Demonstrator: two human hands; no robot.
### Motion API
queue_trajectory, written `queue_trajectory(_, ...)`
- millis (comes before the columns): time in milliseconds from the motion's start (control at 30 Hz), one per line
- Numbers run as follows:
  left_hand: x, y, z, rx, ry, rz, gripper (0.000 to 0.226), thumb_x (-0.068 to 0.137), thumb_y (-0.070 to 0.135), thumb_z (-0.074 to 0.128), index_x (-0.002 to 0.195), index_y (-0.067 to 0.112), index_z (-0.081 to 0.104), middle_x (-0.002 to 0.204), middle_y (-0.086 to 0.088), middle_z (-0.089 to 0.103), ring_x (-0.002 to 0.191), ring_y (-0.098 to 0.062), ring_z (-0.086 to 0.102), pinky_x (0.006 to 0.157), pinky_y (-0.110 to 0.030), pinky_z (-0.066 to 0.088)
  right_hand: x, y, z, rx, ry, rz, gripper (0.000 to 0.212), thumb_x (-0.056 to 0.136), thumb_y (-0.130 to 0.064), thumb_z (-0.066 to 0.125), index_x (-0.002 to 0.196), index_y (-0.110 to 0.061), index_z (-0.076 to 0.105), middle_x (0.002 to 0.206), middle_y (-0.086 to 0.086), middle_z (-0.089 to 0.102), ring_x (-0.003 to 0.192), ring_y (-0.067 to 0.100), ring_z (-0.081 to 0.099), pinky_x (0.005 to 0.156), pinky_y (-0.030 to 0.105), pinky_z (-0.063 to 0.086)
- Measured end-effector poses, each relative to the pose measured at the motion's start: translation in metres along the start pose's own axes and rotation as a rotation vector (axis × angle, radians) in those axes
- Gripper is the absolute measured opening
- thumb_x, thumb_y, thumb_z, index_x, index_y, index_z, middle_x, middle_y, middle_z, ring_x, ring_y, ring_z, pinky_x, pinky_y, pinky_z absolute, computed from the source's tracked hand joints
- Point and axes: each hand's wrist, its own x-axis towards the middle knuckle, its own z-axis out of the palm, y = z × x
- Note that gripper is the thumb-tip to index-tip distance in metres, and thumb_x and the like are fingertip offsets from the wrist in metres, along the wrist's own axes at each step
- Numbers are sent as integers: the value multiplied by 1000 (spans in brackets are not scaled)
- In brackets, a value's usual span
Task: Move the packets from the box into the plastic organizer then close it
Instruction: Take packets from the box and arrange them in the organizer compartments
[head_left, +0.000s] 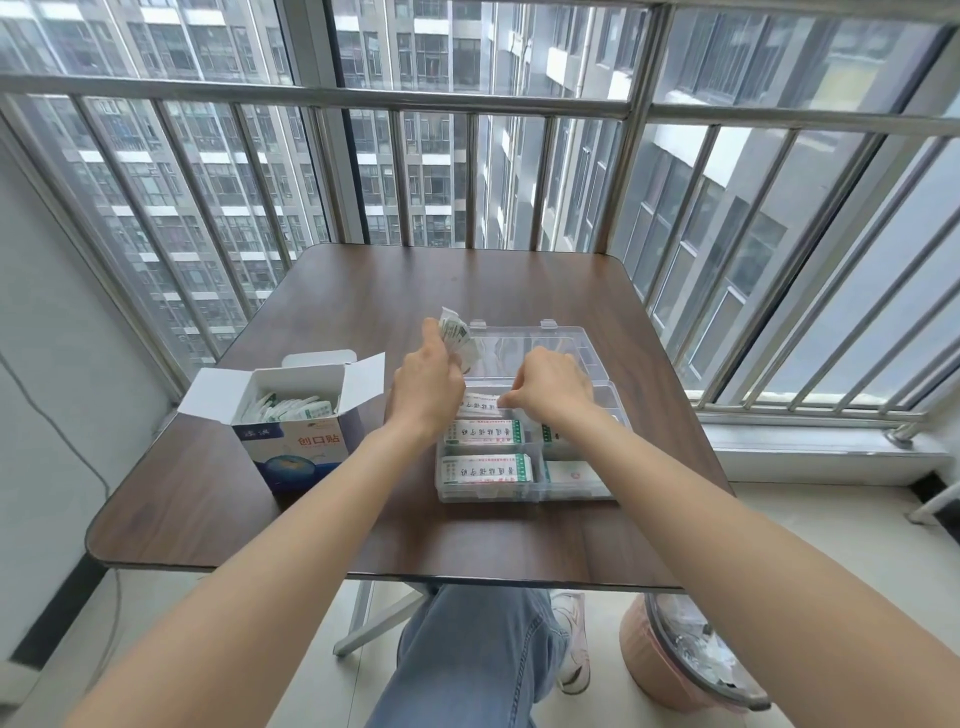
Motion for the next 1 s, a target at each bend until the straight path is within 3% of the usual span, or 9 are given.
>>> queue_trajectory(200, -1, 3, -2, -156, -13, -34, 15, 94, 11, 40, 108, 12, 35, 102, -15, 65, 80, -33, 68, 82, -49, 49, 0, 1, -1, 55, -17, 28, 33, 76, -38, 75, 90, -9, 66, 89, 9, 68, 95, 29, 61, 75, 38, 52)
queue_trajectory(467, -2, 1, 0, -16, -38, -23, 11, 95, 13, 39, 102, 16, 31, 101, -19, 65, 85, -39, 64, 82, -51, 48, 0, 1, -3, 53, -39, 34, 32, 77, -38, 75, 87, -9, 66, 87, 8, 67, 91, 27, 61, 73, 37, 52)
queue_trajectory(567, -7, 4, -4, -279, -23, -37, 13, 97, 11, 42, 108, 14, 37, 105, -9, 63, 74, -24, 69, 68, -33, 52, -1, 4, -6, 113, -40, 19, 32, 80, -36, 73, 92, -7, 70, 88, 8, 70, 88, 25, 65, 79, 40, 55)
queue_trajectory(633, -12, 8, -9, -540, -56, -76, 17, 96, 10, 47, 112, 12, 41, 107, -6, 63, 70, -19, 70, 62, -24, 49, -6, 5, -15, 306, -10, -41, 26, 85, -29, 66, 101, -8, 71, 98, 4, 70, 92, 20, 64, 84, 36, 53)
queue_trajectory(667, -14, 9, -11, -662, -85, -91, 21, 95, 8, 51, 114, 10, 42, 108, -7, 64, 69, -19, 71, 62, -24, 51, -12, 4, -23, 464, 1, -71, 23, 88, -23, 63, 105, -9, 69, 99, 1, 68, 92, 16, 63, 82, 29, 50)
queue_trajectory(767, -18, 11, -14, -922, -172, -120, 31, 89, 3, 60, 118, 6, 46, 104, -12, 66, 70, -21, 71, 62, -27, 55, -33, 3, -42, 860, -34, -139, 19, 91, -16, 59, 106, -7, 67, 81, -5, 62, 67, 5, 53, 54, 9, 40)
queue_trajectory(867, -21, 14, -17, -1042, -271, -144, 35, 86, 4, 63, 118, 3, 52, 99, -13, 68, 73, -22, 71, 64, -26, 56, -41, 3, -42, 964, -9, -146, 19, 87, -9, 64, 101, 2, 67, 68, -1, 61, 53, 6, 49, 45, 9, 36)
queue_trajectory(1000, -25, 18, -15, -1091, -271, -182, 33, 88, 8, 61, 120, 3, 53, 100, -14, 70, 77, -25, 71, 69, -29, 58, -43, 6, -43, 1010, 28, -83, 19, 83, -7, 68, 100, 3, 69, 69, 0, 63, 51, 5, 52, 45, 11, 38)
